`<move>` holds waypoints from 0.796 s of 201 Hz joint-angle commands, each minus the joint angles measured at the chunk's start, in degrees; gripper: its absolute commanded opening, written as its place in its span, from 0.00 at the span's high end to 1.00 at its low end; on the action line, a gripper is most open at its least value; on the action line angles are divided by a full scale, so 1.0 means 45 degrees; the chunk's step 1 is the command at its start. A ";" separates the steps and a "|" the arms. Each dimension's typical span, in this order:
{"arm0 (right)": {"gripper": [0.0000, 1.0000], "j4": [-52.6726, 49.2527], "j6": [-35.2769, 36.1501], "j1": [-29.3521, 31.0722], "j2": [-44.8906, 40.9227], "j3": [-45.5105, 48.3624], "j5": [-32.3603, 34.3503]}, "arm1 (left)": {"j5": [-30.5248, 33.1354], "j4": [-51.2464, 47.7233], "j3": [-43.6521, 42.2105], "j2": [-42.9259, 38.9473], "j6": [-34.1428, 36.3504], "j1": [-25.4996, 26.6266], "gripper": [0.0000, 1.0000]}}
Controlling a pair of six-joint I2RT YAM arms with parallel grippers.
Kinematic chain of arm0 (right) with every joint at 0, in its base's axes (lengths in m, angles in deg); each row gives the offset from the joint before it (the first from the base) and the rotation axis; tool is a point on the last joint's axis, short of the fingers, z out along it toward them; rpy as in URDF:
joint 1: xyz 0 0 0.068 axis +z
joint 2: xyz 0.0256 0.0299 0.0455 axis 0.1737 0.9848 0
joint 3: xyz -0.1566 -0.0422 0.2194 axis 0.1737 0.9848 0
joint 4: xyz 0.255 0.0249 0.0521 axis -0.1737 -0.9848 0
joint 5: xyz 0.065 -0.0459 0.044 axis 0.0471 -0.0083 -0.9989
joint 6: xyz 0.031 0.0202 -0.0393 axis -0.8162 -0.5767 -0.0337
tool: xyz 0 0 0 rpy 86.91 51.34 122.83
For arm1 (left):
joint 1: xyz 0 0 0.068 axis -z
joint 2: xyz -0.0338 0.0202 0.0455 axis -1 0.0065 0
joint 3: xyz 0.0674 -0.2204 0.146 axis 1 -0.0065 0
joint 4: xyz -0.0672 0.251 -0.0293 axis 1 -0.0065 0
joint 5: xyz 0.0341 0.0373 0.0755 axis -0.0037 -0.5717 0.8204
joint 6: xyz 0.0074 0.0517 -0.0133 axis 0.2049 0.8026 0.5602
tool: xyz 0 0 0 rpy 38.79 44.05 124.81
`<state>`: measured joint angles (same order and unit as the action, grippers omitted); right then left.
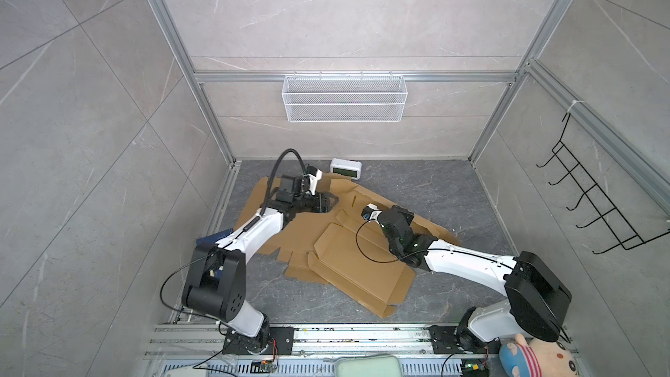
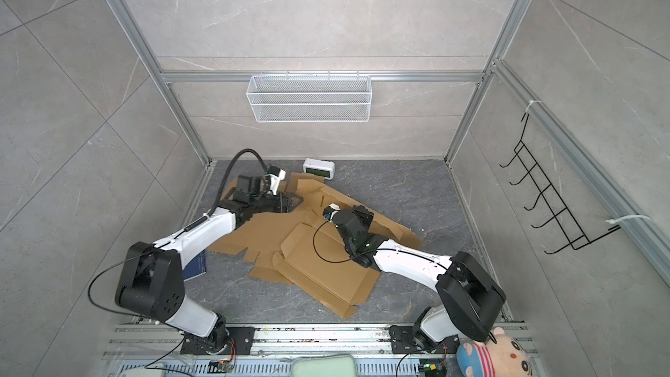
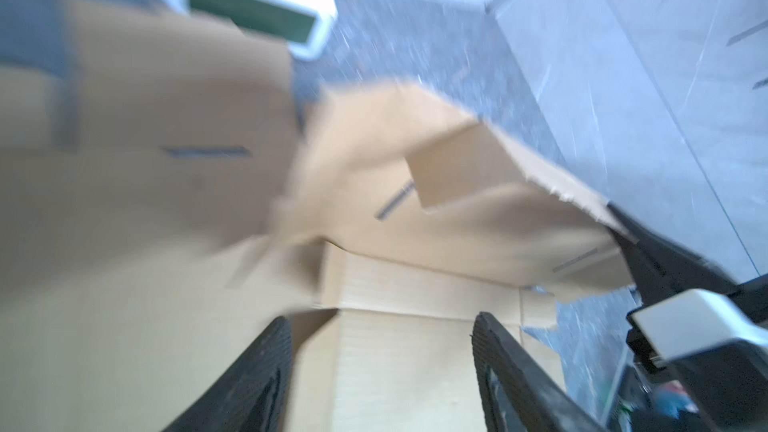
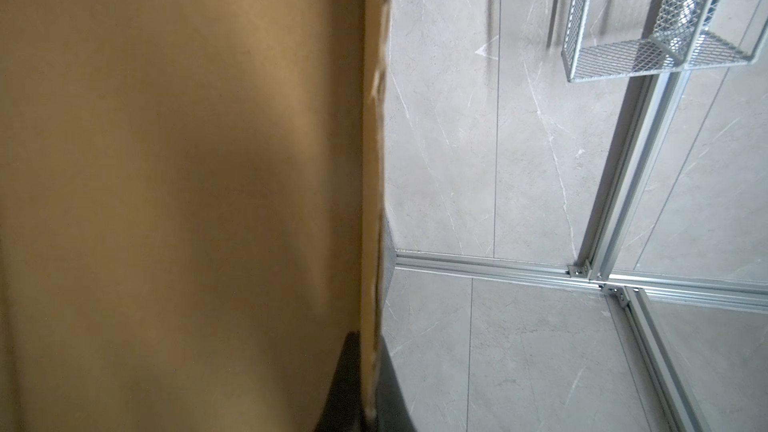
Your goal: Fold the paper box
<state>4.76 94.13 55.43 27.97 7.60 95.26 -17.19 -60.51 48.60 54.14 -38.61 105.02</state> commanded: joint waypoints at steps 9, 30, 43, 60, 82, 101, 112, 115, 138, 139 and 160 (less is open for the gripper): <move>1.00 0.0289 0.0757 -0.0047 -0.0543 0.0139 -0.0973 | -0.1150 -0.0966 0.0723 0.0433 0.2442 -0.1382 0.29; 1.00 0.0127 0.0959 -0.0147 -0.0524 0.0019 -0.1313 | -0.2149 -0.1243 0.1397 0.1254 0.3950 -0.1570 0.28; 1.00 -0.0009 0.0997 -0.0188 -0.0499 -0.0051 -0.1454 | -0.2825 -0.1162 0.1670 0.1682 0.4388 -0.1566 0.28; 1.00 -0.0084 0.1046 -0.0199 -0.0461 -0.0096 -0.1539 | -0.3466 -0.1021 0.1904 0.2122 0.4560 -0.1438 0.28; 1.00 -0.0079 0.1060 -0.0244 -0.0499 -0.0101 -0.1610 | -0.3410 -0.0625 0.2036 0.2651 0.4747 -0.1068 0.29; 1.00 -0.0103 0.1093 -0.0262 -0.0518 -0.0118 -0.1662 | -0.3026 -0.0497 0.2302 0.3240 0.5000 -0.0672 0.32; 1.00 -0.0104 0.1099 -0.0272 -0.0519 -0.0157 -0.1677 | -0.2639 -0.0137 0.2398 0.3563 0.4889 -0.0560 0.35; 1.00 -0.0104 0.1119 -0.0279 -0.0519 -0.0160 -0.1695 | -0.2533 -0.0077 0.2436 0.3630 0.4871 -0.0549 0.37; 1.00 -0.0210 0.1108 -0.0283 -0.0499 -0.0327 -0.1647 | -0.2134 0.0254 0.2632 0.3866 0.4654 -0.0304 0.52; 1.00 -0.0216 0.1117 -0.0287 -0.0489 -0.0341 -0.1638 | -0.2135 0.0265 0.2640 0.3866 0.4640 -0.0300 0.53; 1.00 -0.0221 0.1075 -0.0257 -0.0385 -0.0611 -0.1241 | -0.1943 0.0478 0.2453 0.3562 0.4525 0.0094 0.72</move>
<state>4.86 98.70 54.34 26.87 7.41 88.51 -27.13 -61.93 58.39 71.81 -18.65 104.11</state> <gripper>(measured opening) 0.053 0.342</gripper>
